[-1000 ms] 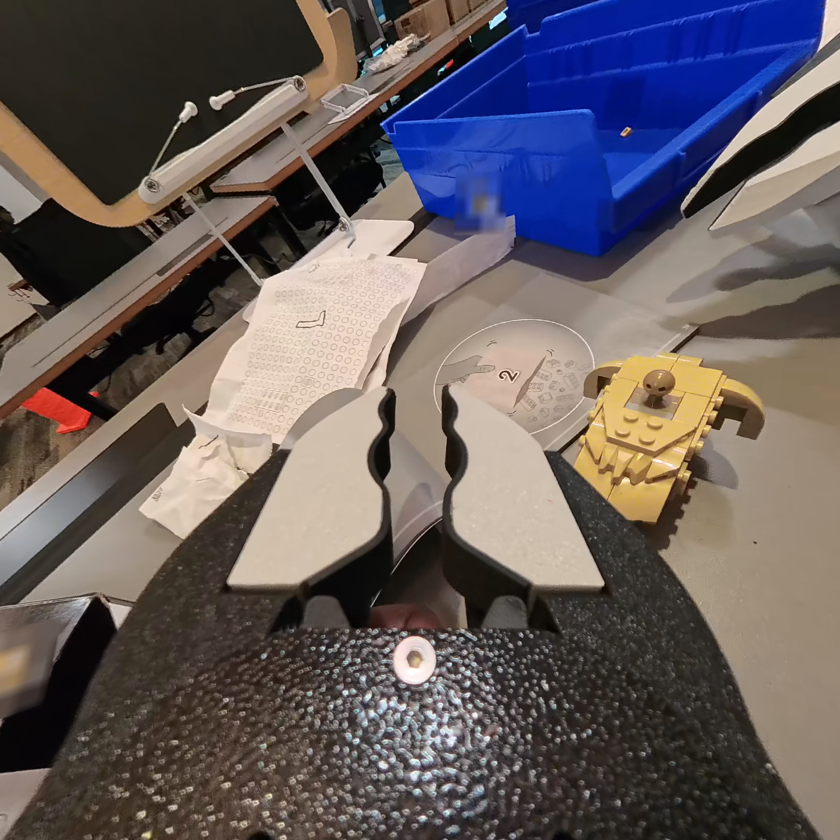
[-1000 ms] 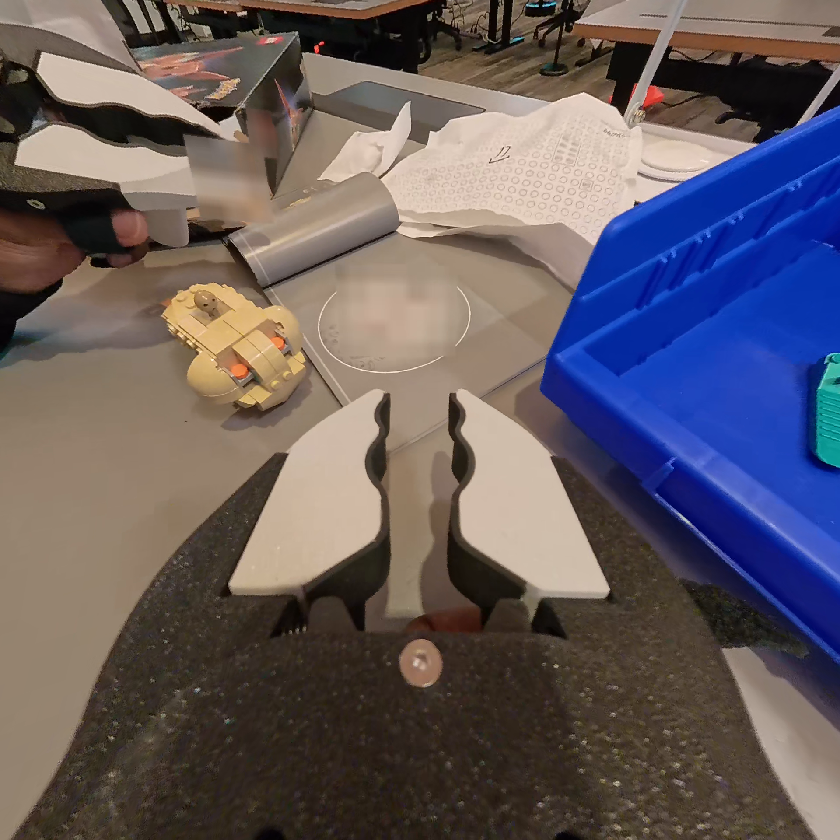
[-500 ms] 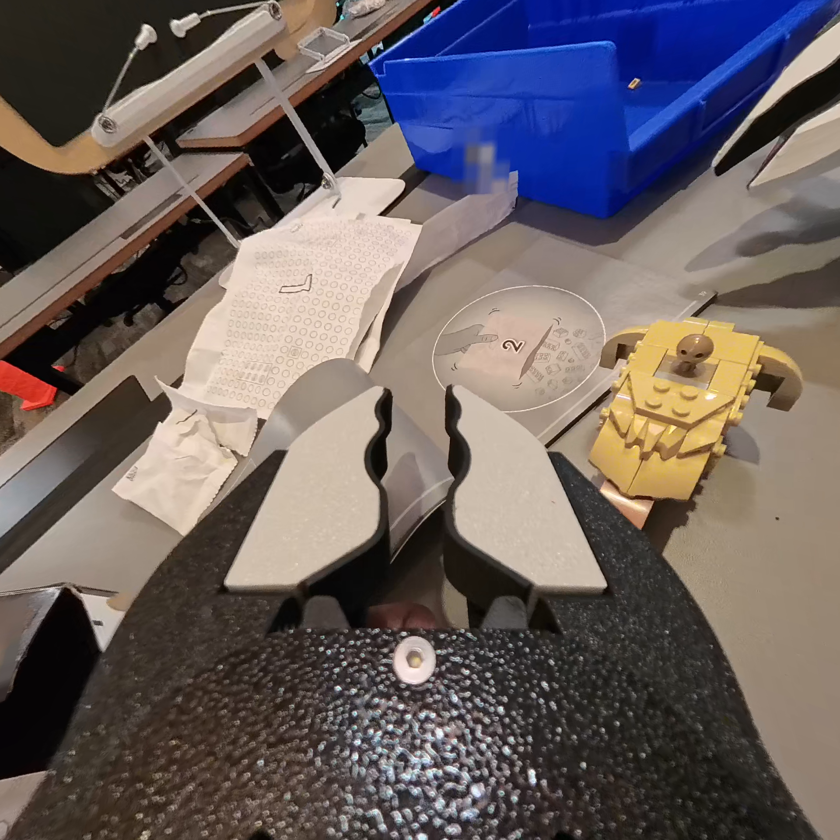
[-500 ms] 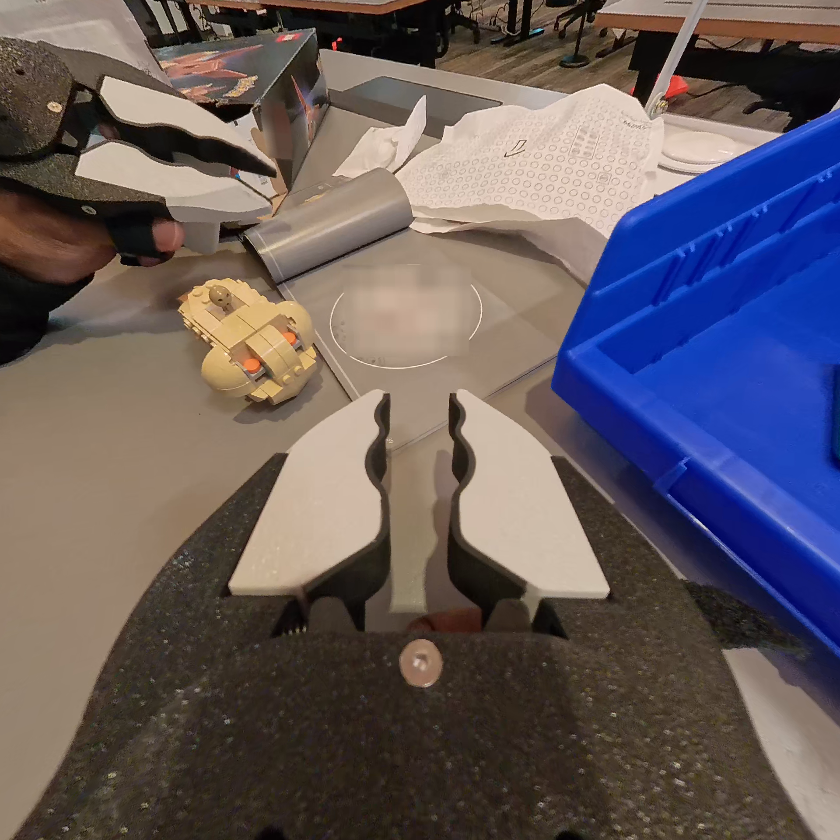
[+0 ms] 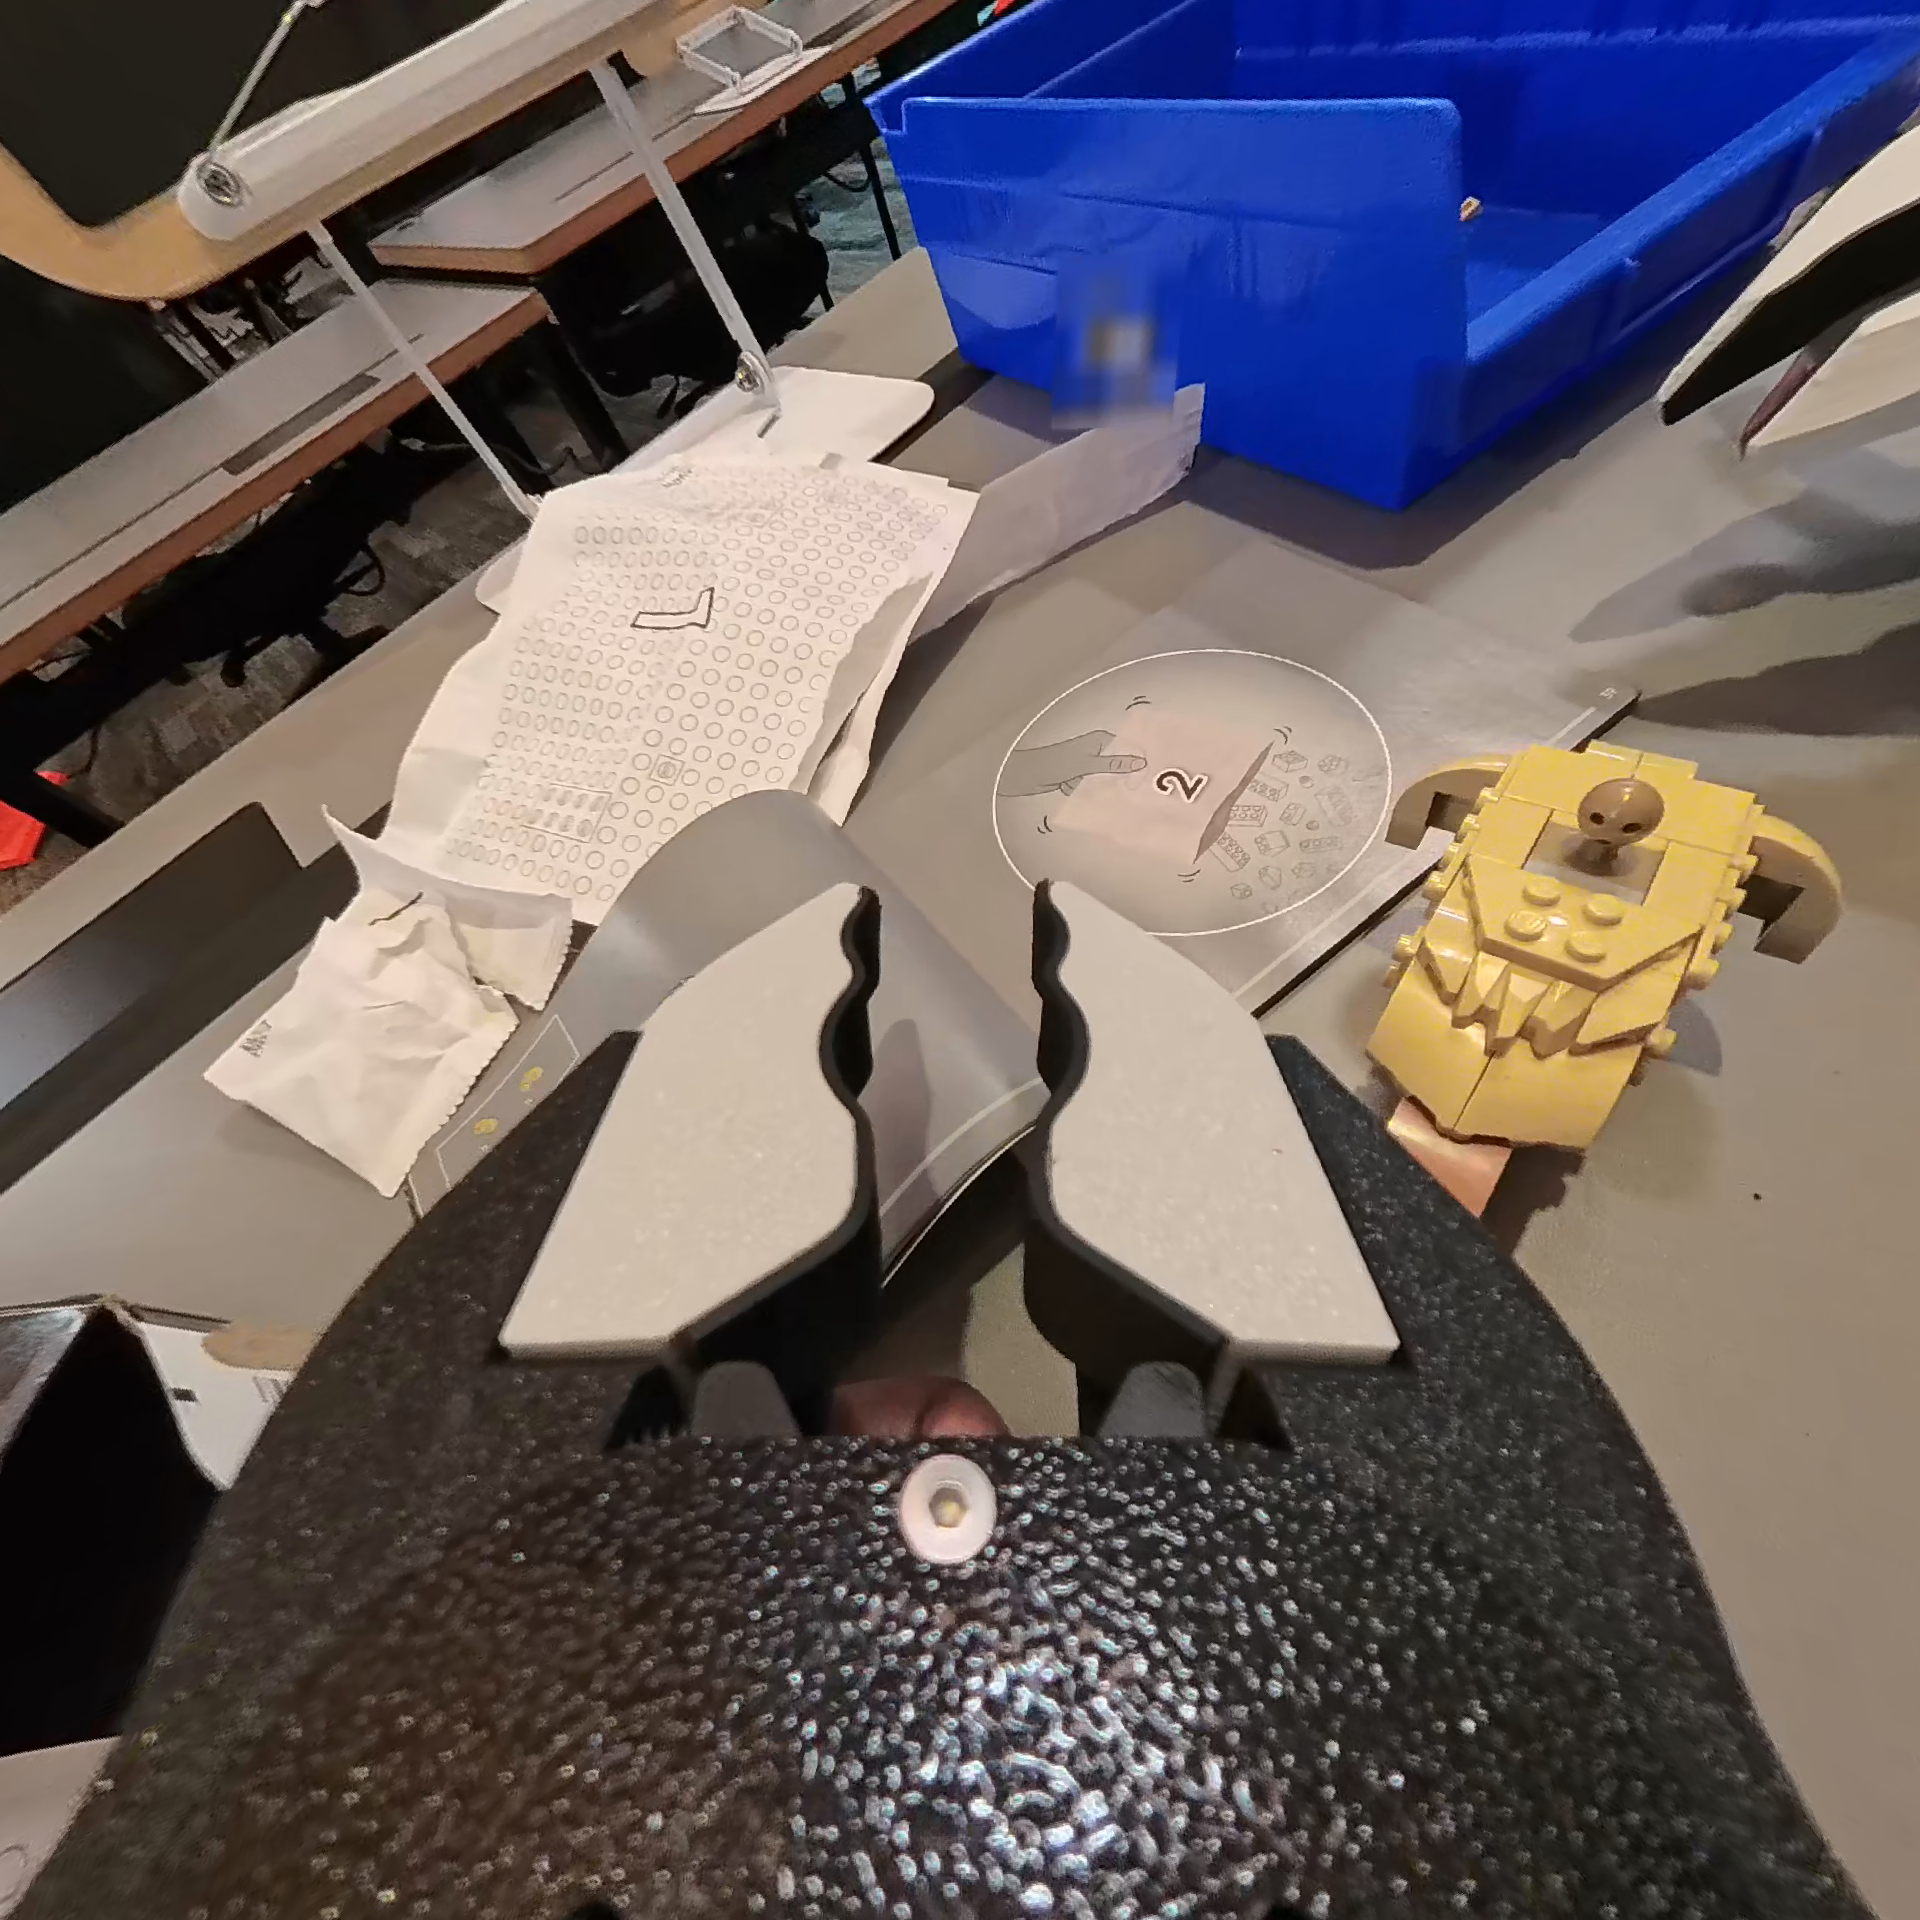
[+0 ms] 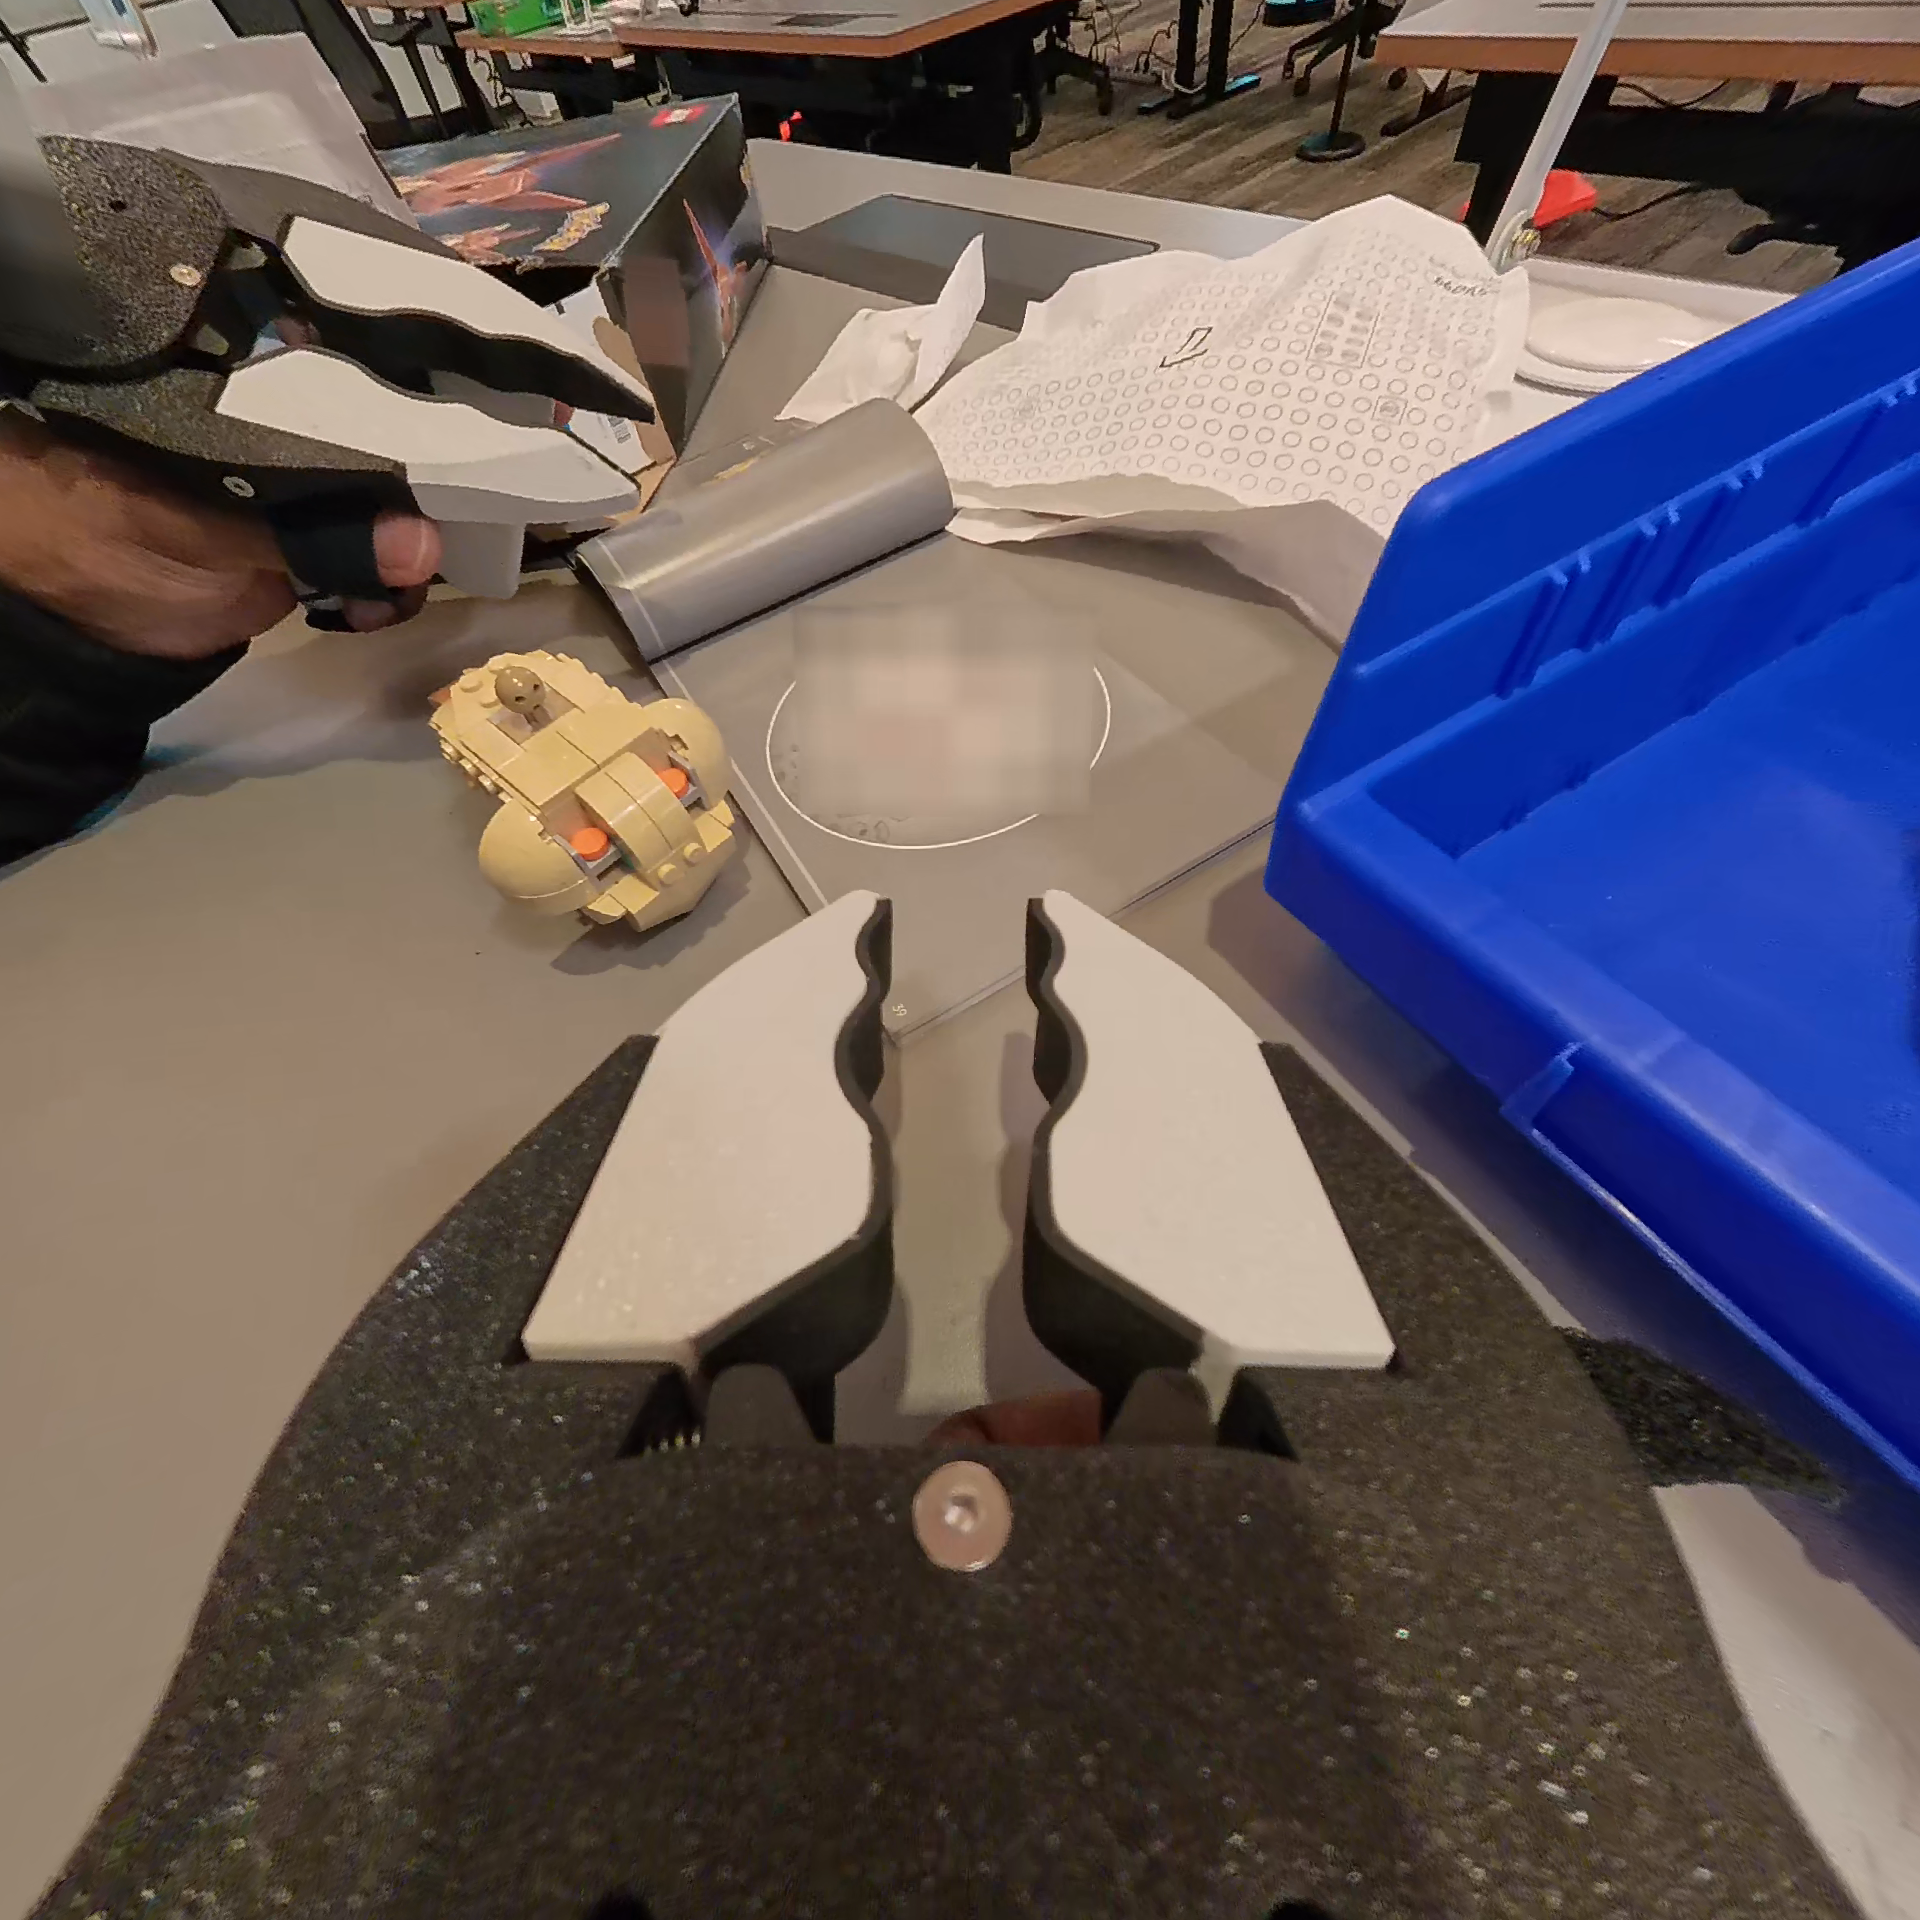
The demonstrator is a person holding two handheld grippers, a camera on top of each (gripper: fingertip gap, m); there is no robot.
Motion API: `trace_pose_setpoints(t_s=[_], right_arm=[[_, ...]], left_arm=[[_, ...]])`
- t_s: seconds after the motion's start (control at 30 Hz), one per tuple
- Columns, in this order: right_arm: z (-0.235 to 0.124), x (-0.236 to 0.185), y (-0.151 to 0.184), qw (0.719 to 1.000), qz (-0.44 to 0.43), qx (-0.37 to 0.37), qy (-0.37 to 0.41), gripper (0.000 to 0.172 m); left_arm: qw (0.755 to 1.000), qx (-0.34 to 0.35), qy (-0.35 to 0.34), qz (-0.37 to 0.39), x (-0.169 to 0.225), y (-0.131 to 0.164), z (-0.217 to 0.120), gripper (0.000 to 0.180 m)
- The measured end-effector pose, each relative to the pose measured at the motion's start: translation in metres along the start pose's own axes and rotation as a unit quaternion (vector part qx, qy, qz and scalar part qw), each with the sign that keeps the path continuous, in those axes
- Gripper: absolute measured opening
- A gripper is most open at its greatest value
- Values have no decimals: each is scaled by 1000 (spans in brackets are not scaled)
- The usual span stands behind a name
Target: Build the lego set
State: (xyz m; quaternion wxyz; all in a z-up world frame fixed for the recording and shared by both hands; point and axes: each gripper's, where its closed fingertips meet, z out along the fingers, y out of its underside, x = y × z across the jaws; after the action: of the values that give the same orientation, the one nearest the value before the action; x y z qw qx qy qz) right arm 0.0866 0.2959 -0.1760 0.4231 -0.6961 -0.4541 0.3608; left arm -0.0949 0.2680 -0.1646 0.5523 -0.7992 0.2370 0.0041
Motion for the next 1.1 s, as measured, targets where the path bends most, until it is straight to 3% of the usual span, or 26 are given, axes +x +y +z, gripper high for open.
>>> trace_pose_setpoints(t_s=[0.73,0.83,1.0,1.1], right_arm=[[0,-2,1,1000,-3,-3,-4,24],[0,-1,1,1000,0,-2,-6,24],[0,-1,1,1000,9,-3,-11,25],[1,-1,2,1000,12,-8,-14,25]], left_arm=[[1000,-16,12,-15,6,3,-1,28],[999,-9,11,-33,-1,0,-21,31],[996,30,-35,-75,-27,4,-85,31],[997,4,-15,-70,-32,11,-101,34]])
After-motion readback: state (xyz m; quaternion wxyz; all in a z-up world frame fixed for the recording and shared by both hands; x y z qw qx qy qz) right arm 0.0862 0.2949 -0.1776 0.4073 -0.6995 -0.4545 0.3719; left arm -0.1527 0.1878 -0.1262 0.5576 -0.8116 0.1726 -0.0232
